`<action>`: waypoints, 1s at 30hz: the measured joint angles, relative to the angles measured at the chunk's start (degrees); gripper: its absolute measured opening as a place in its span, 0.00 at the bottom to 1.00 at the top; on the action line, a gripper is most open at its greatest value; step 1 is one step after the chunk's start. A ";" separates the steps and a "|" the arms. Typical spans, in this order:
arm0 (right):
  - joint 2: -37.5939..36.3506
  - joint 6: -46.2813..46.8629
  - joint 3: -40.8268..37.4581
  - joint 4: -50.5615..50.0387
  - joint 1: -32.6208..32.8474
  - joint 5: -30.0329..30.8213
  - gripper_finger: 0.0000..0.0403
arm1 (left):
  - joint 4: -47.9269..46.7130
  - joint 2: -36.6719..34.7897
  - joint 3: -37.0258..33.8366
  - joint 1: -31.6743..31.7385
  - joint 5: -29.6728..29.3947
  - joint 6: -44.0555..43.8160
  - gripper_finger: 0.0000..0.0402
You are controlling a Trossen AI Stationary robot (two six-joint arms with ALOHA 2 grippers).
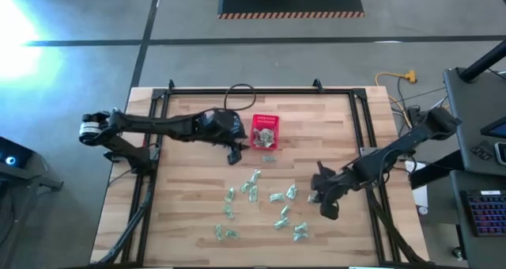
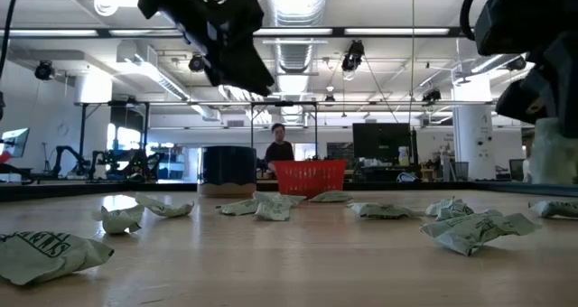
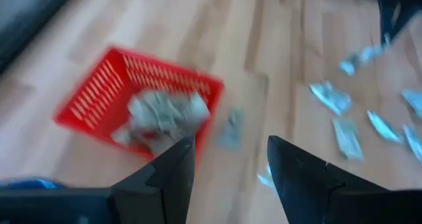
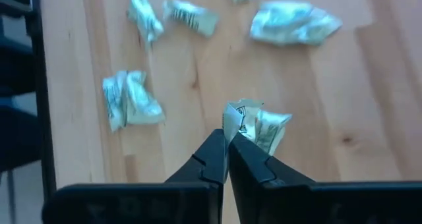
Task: Pick and place Stevia / Truvia into bins
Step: Put the stevia packet into the basket
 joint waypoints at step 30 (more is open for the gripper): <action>-0.85 -29.34 0.04 31.35 -36.87 6.63 0.02 | -19.33 -0.15 -2.18 -18.52 8.78 -13.62 0.43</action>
